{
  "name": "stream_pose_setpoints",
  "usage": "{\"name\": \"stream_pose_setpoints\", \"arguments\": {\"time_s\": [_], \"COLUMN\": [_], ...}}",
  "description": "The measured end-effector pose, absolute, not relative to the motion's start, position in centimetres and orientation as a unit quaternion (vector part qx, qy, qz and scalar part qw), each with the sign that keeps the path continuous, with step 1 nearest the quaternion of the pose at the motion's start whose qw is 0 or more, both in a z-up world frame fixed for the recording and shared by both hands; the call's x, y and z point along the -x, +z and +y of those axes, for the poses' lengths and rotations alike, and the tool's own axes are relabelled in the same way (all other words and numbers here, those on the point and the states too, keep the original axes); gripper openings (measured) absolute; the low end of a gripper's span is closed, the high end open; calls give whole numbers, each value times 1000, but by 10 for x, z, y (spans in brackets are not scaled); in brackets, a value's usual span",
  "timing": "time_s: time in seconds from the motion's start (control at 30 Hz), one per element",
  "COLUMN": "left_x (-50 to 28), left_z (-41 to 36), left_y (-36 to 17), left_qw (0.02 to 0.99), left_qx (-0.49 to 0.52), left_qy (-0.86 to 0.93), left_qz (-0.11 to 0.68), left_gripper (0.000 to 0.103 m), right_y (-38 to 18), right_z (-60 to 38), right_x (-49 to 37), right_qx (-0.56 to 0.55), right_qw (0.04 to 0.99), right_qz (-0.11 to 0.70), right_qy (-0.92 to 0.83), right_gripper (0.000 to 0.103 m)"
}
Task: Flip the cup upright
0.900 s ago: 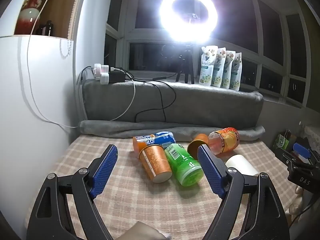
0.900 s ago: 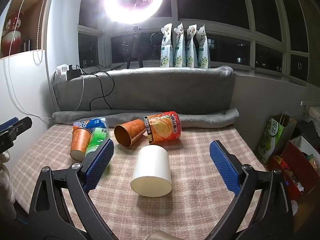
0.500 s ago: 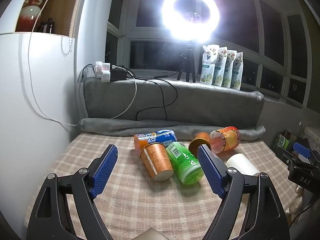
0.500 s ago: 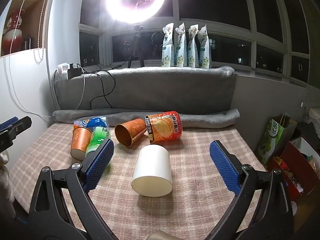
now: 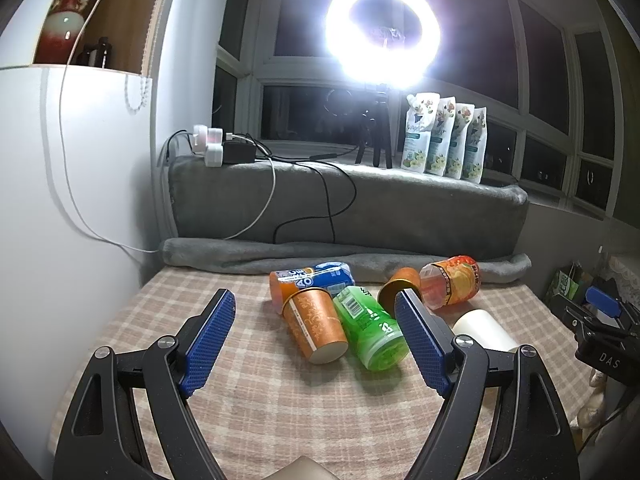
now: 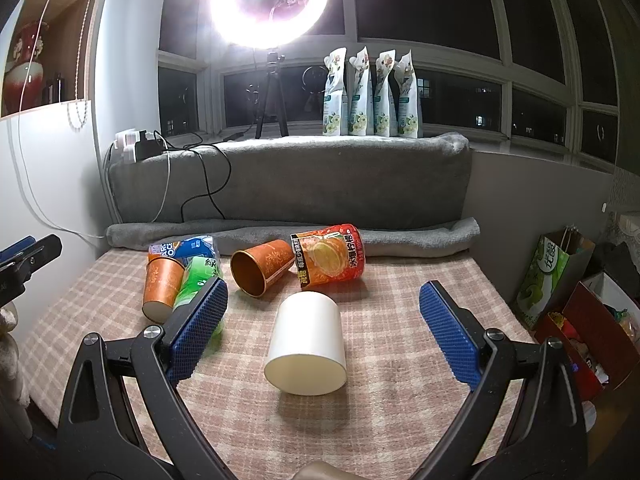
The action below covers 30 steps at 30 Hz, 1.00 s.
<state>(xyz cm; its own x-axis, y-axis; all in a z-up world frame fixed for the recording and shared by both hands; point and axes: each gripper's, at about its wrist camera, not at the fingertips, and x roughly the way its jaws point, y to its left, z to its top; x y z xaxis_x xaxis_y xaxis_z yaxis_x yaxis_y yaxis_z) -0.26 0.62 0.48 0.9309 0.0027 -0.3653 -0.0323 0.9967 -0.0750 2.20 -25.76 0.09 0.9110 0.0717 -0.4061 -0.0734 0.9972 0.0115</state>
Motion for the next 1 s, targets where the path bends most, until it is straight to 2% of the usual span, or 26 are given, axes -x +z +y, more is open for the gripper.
{"name": "stream_pose_setpoints", "arguments": {"time_s": [0.1, 1.0], "left_x": [3, 16], "left_z": [5, 5], "left_y": [6, 16], "left_qw": [982, 991], "left_qx": [38, 20], "left_qy": [9, 25], "left_qz": [184, 132], "left_gripper": [82, 82], "right_y": [0, 19], "right_z": [-259, -259], "right_x": [-21, -14], "right_qx": [2, -6], "right_qw": [978, 988], "right_qz": [207, 156], "right_qy": [37, 3], "right_gripper": [103, 103]}}
